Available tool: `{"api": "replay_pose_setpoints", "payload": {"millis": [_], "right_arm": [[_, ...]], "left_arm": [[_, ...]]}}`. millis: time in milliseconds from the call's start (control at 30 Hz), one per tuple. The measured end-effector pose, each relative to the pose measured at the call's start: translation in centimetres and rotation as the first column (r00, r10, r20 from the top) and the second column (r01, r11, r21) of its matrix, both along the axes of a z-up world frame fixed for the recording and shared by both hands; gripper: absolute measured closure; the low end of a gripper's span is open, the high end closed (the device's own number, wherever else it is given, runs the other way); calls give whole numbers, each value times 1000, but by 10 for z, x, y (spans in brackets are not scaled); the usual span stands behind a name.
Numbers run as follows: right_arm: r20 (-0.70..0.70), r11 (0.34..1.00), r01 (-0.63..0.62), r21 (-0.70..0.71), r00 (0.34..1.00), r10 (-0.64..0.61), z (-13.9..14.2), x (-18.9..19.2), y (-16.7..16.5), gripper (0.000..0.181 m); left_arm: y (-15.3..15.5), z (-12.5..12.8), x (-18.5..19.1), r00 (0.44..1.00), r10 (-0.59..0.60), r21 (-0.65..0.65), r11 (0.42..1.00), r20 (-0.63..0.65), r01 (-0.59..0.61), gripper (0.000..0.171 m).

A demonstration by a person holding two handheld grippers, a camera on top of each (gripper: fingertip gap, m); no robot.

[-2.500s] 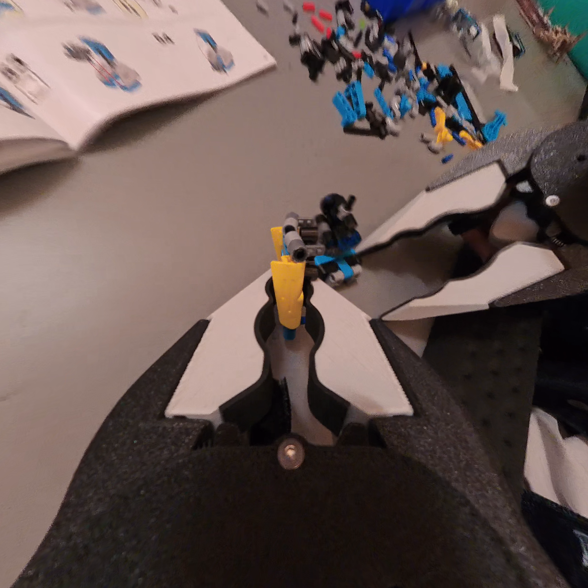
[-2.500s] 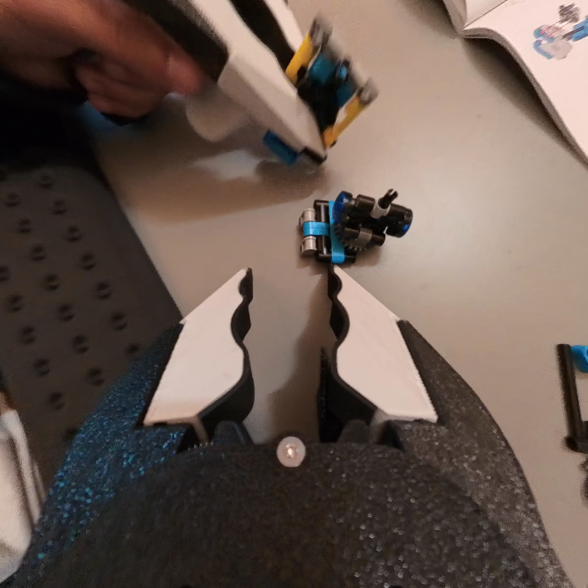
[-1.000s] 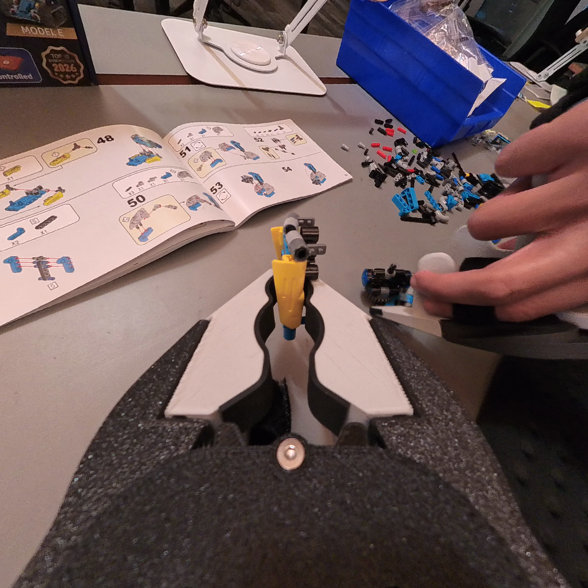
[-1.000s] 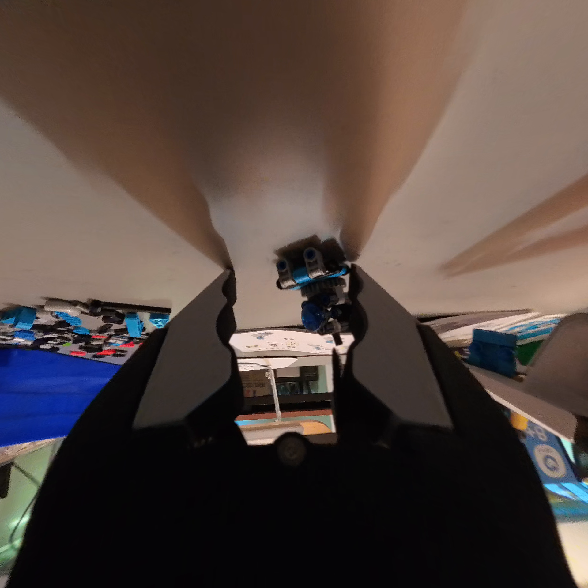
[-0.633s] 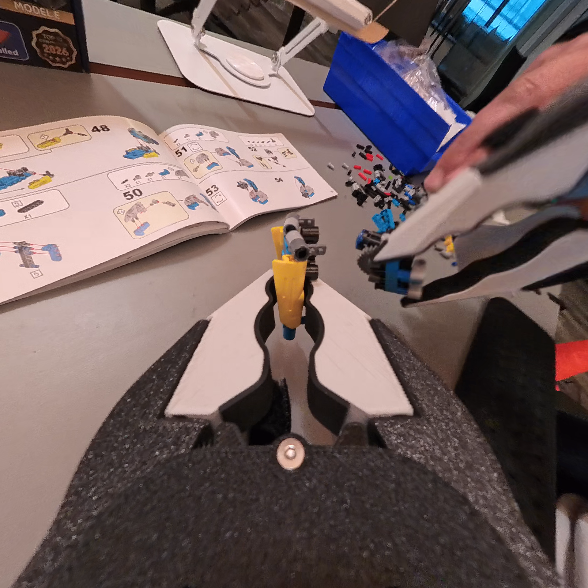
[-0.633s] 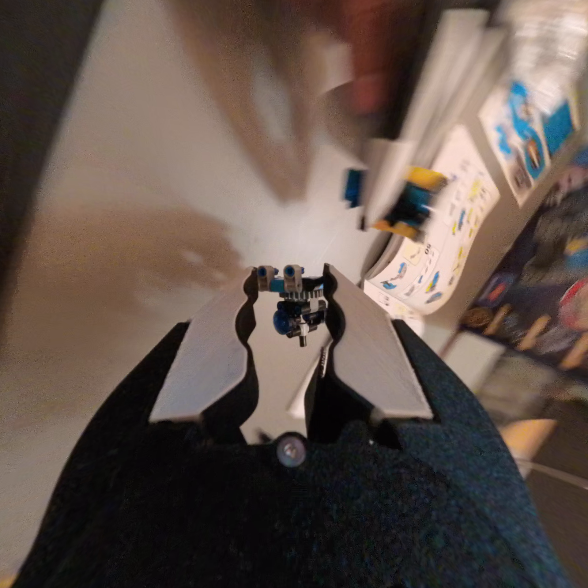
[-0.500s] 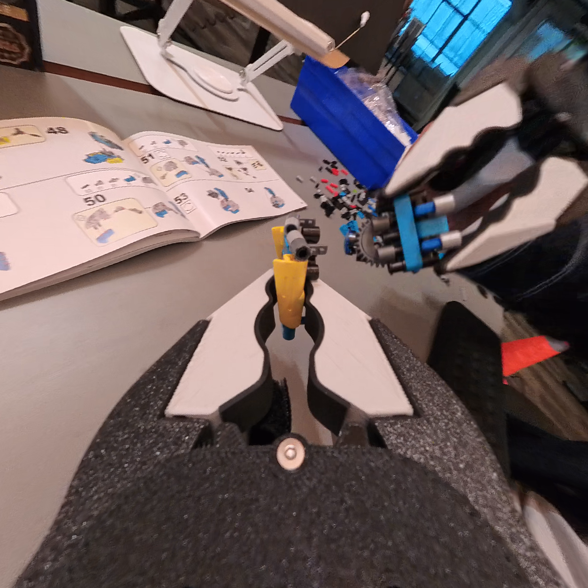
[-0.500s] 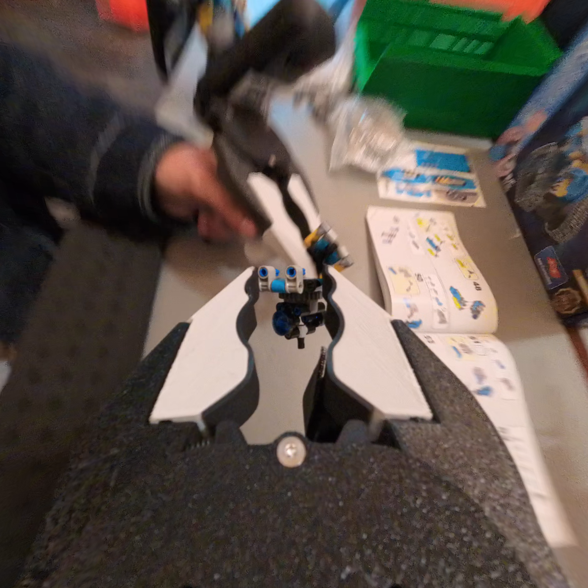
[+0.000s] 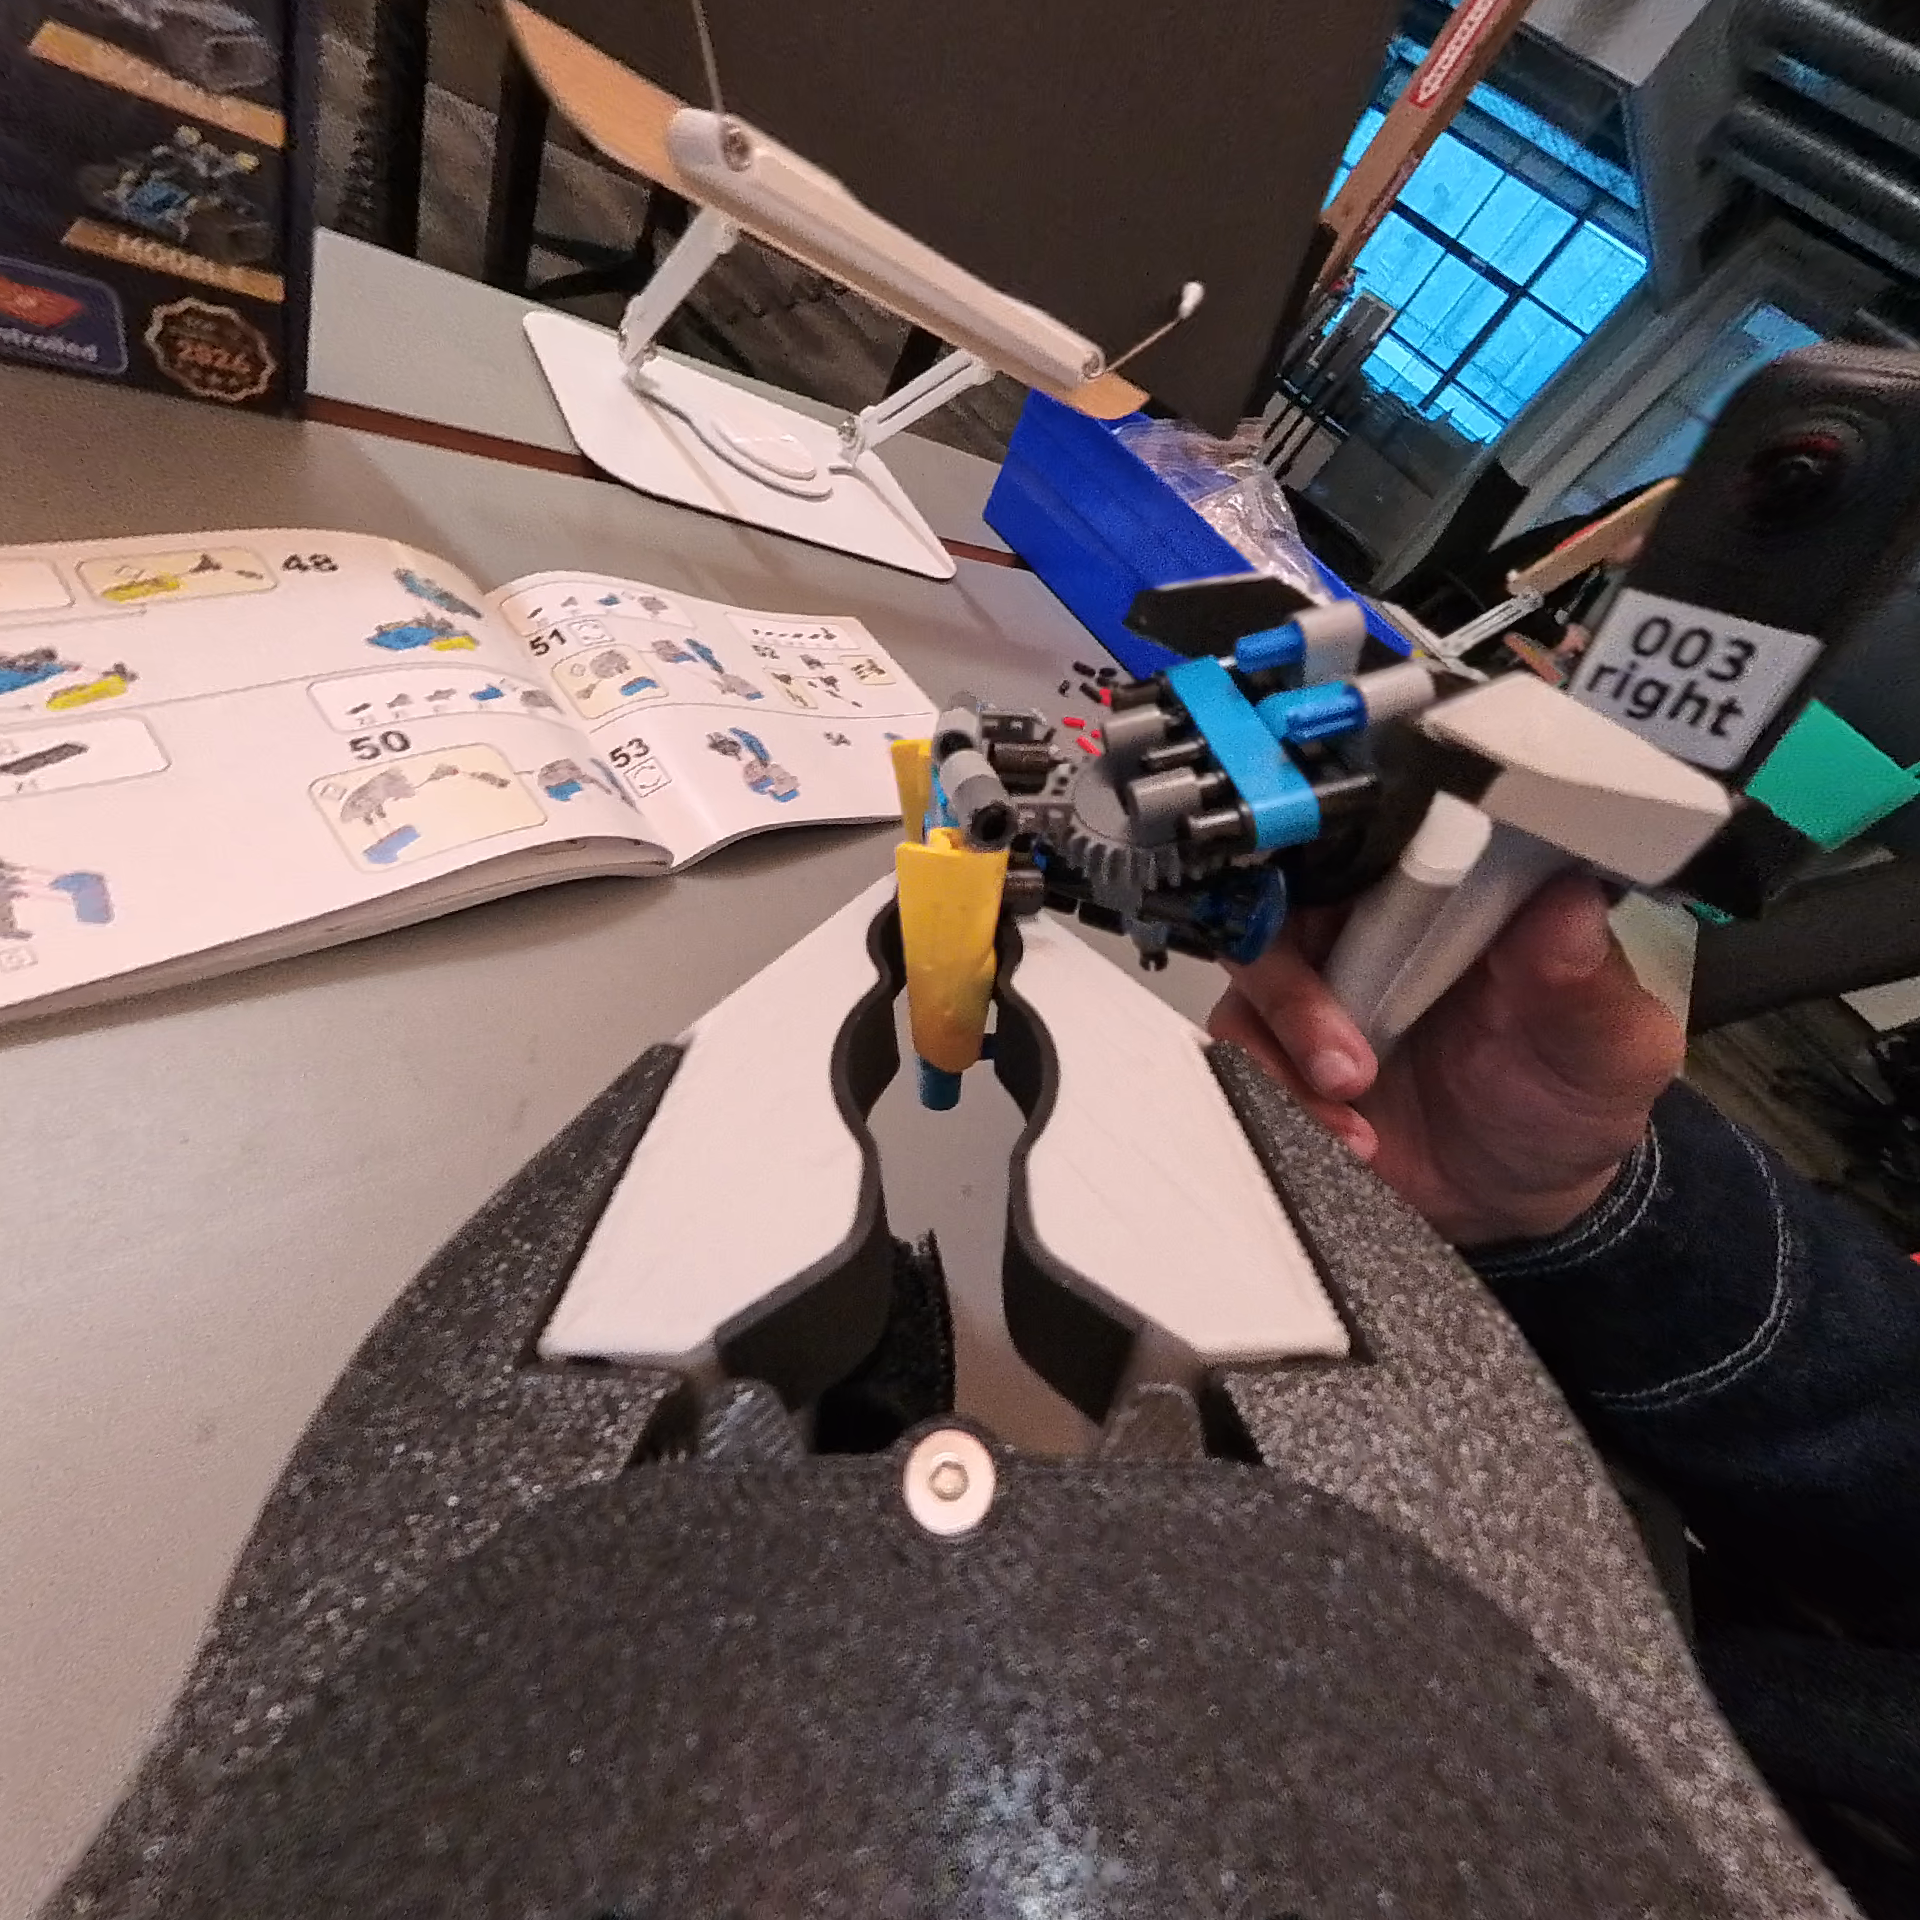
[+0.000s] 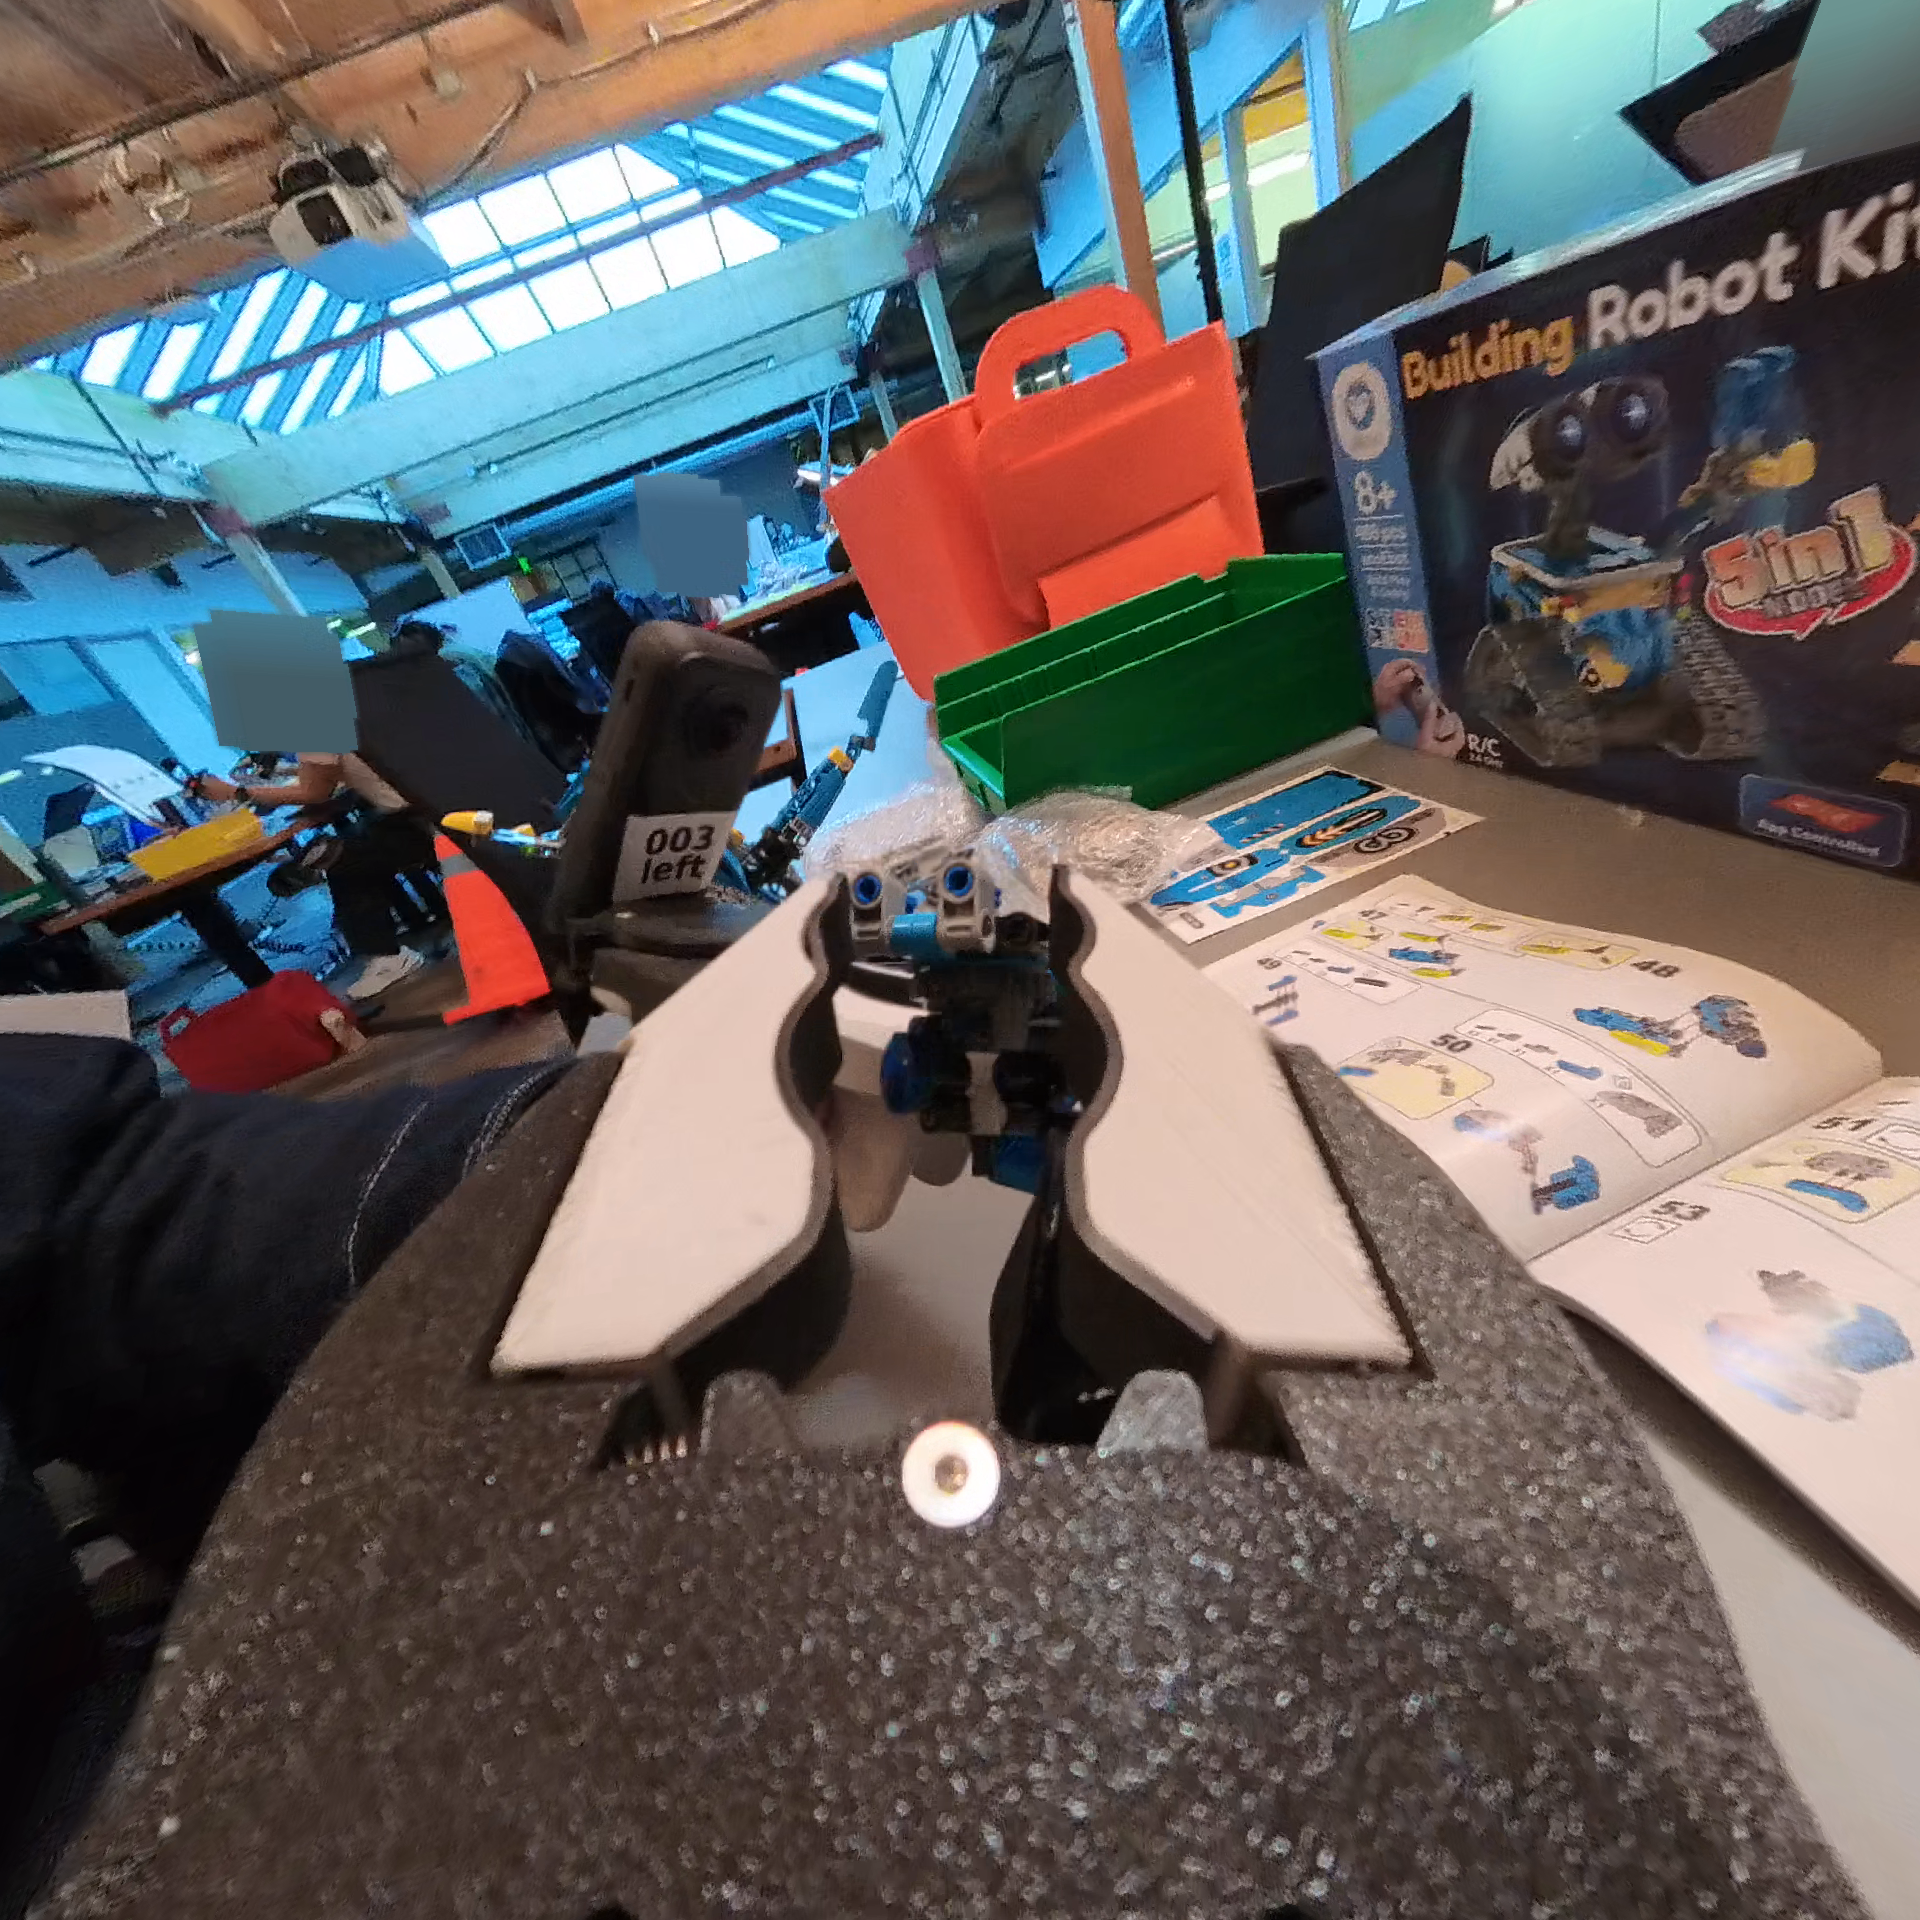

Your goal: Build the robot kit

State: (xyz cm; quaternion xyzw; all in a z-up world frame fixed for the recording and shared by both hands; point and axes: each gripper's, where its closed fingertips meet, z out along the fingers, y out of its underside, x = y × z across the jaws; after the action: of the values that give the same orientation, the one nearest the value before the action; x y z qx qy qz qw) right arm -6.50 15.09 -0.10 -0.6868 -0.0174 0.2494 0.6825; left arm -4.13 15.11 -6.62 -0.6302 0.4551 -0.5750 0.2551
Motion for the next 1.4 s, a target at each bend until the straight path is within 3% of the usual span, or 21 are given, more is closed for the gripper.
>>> {"api": "replay_pose_setpoints", "payload": {"millis": [67, 167, 400, 467, 567, 633, 733, 833, 900, 1000, 1200, 1400], "right_arm": [[59, 999, 51, -12, 997, -51, -7, 3, 2, 144], [-24, 999, 34, -20, 999, -34, -12, 4, 7, 143], [-37, 999, 4, -55, 999, -6, -27, 7, 4, 144], [47, 993, 34, -116, 998, -28, -37, 14, 3, 145], [49, 979, 40, -201, 998, -31, -48, 25, -2, 145], [115, 935, 8, -354, 993, 35, -80, 29, -10, 145], [337, 884, 39, -466, 932, 136, -110, 37, -24, 144], [270, 842, -43, -538, 937, 221, -125, 27, -33, 144], [321, 828, -53, -559, 906, 274, -134, 23, -37, 144], [375, 841, -68, -538, 874, 310, -134, 19, -41, 144], [355, 844, -48, -534, 893, 275, -132, 27, -39, 143], [352, 858, 71, -508, 926, 133, -117, 37, -39, 118]], "left_arm": [[2, -4, 0, 1000, 4, -16, 1000, -15, -5, 160], [-5, -6, 1, 999, -30, -57, 998, -20, 28, 160], [-8, -11, 1, 996, -84, -225, 971, -16, 79, 160], [-4, -20, 1, 996, -75, -258, 964, -54, 59, 160], [7, -31, -1, 994, -32, -273, 962, -107, 2, 160], [11, -34, -3, 992, -29, -280, 960, -121, -6, 160], [13, -34, -4, 992, -39, -298, 955, -116, 2, 160], [16, -29, -5, 995, -28, -281, 960, -93, 1, 160], [15, -26, -4, 996, -31, -254, 967, -87, 8, 160], [13, -27, -4, 995, -30, -202, 979, -94, 10, 161], [10, -26, -4, 995, -37, -163, 986, -97, 21, 160], [9, -28, -4, 994, -45, -182, 983, -101, 26, 160]]}}
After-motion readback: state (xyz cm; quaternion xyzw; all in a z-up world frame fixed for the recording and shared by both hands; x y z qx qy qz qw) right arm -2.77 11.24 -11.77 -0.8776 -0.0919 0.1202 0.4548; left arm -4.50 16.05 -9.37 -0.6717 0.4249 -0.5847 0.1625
